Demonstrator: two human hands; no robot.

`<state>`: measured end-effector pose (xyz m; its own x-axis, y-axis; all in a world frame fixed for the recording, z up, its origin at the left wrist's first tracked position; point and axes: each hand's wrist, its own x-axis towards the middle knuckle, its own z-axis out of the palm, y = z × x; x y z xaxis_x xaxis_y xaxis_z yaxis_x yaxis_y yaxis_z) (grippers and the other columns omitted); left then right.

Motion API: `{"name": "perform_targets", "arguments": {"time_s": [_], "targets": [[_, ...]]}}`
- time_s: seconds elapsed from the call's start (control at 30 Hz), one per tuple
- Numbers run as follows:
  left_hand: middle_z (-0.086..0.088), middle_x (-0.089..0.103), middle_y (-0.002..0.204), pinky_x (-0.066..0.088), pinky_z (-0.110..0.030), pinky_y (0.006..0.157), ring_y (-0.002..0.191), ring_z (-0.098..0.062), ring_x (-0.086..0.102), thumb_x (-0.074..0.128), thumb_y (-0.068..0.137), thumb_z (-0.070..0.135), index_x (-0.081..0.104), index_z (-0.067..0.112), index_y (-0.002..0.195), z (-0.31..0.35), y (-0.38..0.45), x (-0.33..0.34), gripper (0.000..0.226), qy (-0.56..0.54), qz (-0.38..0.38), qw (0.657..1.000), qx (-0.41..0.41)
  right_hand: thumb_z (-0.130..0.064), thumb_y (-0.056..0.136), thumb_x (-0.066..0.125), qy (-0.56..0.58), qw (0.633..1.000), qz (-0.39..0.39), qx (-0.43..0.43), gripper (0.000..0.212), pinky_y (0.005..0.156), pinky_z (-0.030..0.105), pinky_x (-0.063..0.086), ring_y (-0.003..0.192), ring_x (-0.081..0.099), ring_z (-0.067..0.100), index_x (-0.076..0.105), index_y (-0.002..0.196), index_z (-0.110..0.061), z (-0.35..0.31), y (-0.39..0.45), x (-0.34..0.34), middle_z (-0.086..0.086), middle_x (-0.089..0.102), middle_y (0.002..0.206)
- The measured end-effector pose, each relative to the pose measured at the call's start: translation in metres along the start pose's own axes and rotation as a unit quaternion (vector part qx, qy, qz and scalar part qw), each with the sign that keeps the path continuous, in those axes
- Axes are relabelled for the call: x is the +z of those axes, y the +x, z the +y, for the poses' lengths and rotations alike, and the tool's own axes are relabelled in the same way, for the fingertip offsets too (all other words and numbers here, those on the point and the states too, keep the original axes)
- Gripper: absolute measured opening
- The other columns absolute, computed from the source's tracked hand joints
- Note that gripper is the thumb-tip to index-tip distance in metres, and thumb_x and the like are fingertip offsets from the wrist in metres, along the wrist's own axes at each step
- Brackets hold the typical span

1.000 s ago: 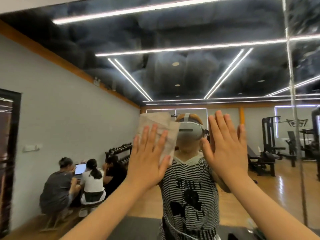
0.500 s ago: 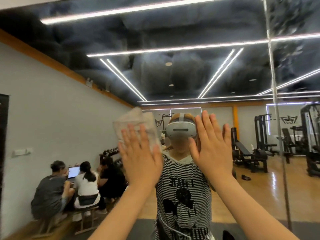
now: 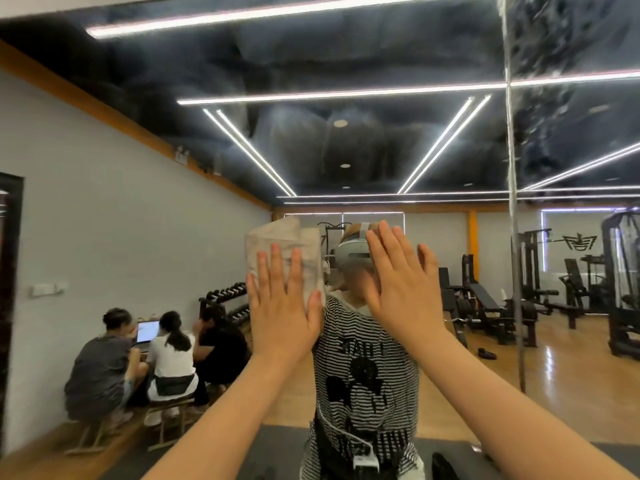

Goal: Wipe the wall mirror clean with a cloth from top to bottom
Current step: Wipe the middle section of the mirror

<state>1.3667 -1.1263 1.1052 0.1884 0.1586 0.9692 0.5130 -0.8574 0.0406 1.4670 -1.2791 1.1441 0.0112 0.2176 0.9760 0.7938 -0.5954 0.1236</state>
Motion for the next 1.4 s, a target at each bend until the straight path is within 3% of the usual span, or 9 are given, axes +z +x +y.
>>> {"name": "perform_targets", "arguments": {"time_s": [0.23, 0.37, 0.47, 0.63, 0.73, 0.9, 1.03, 1.27, 1.4], "targets": [[-0.018, 0.01, 0.16, 0.002, -0.045, 0.116, 0.146, -0.032, 0.007, 0.026, 0.095, 0.046, 0.007, 0.016, 0.154, -0.002, -0.001, -0.005, 0.069, 0.003, -0.007, 1.0, 0.0, -0.036, 0.095, 0.033, -0.035, 0.999, -0.005, -0.016, 0.059, 0.118, 0.034, -0.002, 0.142, 0.021, 0.021, 0.033, 0.149, -0.012, 0.097, -0.018, -0.036, 0.01, 0.034, 0.154], [-0.025, 0.028, 0.152, 0.018, -0.06, 0.113, 0.14, -0.041, 0.023, 0.03, 0.093, 0.042, 0.024, 0.013, 0.148, -0.002, 0.002, -0.009, 0.063, -0.027, 0.006, 1.0, -0.007, -0.038, 0.097, 0.029, -0.061, 0.997, -0.025, -0.035, 0.059, 0.118, 0.045, 0.01, 0.146, 0.018, 0.02, 0.027, 0.15, -0.013, 0.133, -0.033, -0.032, 0.007, 0.026, 0.157], [-0.022, 0.038, 0.138, 0.034, -0.067, 0.102, 0.127, -0.038, 0.035, 0.031, 0.092, 0.033, 0.039, 0.006, 0.135, -0.007, 0.012, -0.015, 0.051, -0.051, 0.041, 0.998, 0.008, -0.038, 0.097, 0.03, -0.058, 0.997, -0.016, -0.047, 0.059, 0.119, 0.043, 0.007, 0.146, 0.018, 0.019, 0.027, 0.151, -0.014, 0.135, -0.034, -0.027, 0.005, 0.024, 0.158], [-0.02, 0.013, 0.159, 0.0, -0.048, 0.117, 0.147, -0.032, 0.008, 0.018, 0.097, 0.037, 0.007, 0.008, 0.154, 0.014, 0.013, 0.0, 0.065, -0.027, 0.047, 0.996, -0.067, -0.038, 0.096, 0.033, -0.053, 0.997, -0.002, -0.049, 0.059, 0.119, 0.042, 0.003, 0.146, 0.02, 0.02, 0.027, 0.151, -0.015, 0.139, -0.035, -0.022, 0.005, 0.026, 0.158], [-0.016, 0.001, 0.161, -0.007, -0.046, 0.117, 0.148, -0.027, -0.004, 0.01, 0.096, 0.042, -0.004, 0.012, 0.15, 0.058, 0.018, 0.005, 0.063, -0.038, 0.046, 0.991, -0.123, -0.039, 0.097, 0.032, -0.054, 0.998, 0.0, -0.042, 0.059, 0.12, 0.043, 0.004, 0.146, 0.02, 0.02, 0.027, 0.151, -0.016, 0.138, -0.036, -0.021, 0.004, 0.025, 0.158], [-0.015, 0.007, 0.158, -0.003, -0.039, 0.117, 0.146, -0.026, 0.006, 0.025, 0.097, 0.036, 0.01, 0.008, 0.152, 0.117, 0.024, 0.01, 0.064, -0.009, 0.053, 0.999, 0.0, -0.039, 0.096, 0.032, -0.052, 0.998, -0.001, -0.046, 0.059, 0.12, 0.04, 0.002, 0.147, 0.016, 0.016, 0.029, 0.151, -0.016, 0.139, -0.036, -0.023, 0.003, 0.024, 0.158], [-0.015, 0.011, 0.16, -0.006, -0.034, 0.118, 0.147, -0.024, 0.007, 0.027, 0.095, 0.04, 0.009, 0.011, 0.154, 0.082, 0.028, 0.008, 0.068, 0.017, 0.024, 0.995, 0.094, -0.04, 0.096, 0.033, -0.043, 0.998, -0.007, -0.049, 0.059, 0.12, 0.038, 0.001, 0.146, 0.016, 0.014, 0.029, 0.151, -0.017, 0.141, -0.035, -0.024, 0.002, 0.025, 0.158], [-0.016, 0.003, 0.162, 0.002, -0.049, 0.118, 0.149, -0.032, 0.002, 0.015, 0.094, 0.043, 0.008, 0.01, 0.155, 0.051, 0.036, -0.001, 0.07, -0.036, 0.046, 0.987, -0.15, -0.036, 0.096, 0.033, -0.036, 0.998, 0.029, -0.044, 0.057, 0.119, 0.041, 0.008, 0.144, 0.023, 0.018, 0.036, 0.148, -0.012, 0.139, -0.038, -0.022, 0.006, 0.033, 0.155], [-0.016, -0.002, 0.162, -0.006, -0.045, 0.118, 0.149, -0.03, -0.003, 0.011, 0.095, 0.042, 0.003, 0.01, 0.155, 0.093, 0.035, 0.005, 0.069, -0.052, 0.04, 0.982, -0.176, -0.034, 0.097, 0.03, -0.019, 0.997, 0.07, 0.006, 0.056, 0.118, 0.04, 0.01, 0.142, 0.027, 0.021, 0.04, 0.146, -0.009, 0.138, -0.04, -0.021, 0.009, 0.036, 0.153]]}}
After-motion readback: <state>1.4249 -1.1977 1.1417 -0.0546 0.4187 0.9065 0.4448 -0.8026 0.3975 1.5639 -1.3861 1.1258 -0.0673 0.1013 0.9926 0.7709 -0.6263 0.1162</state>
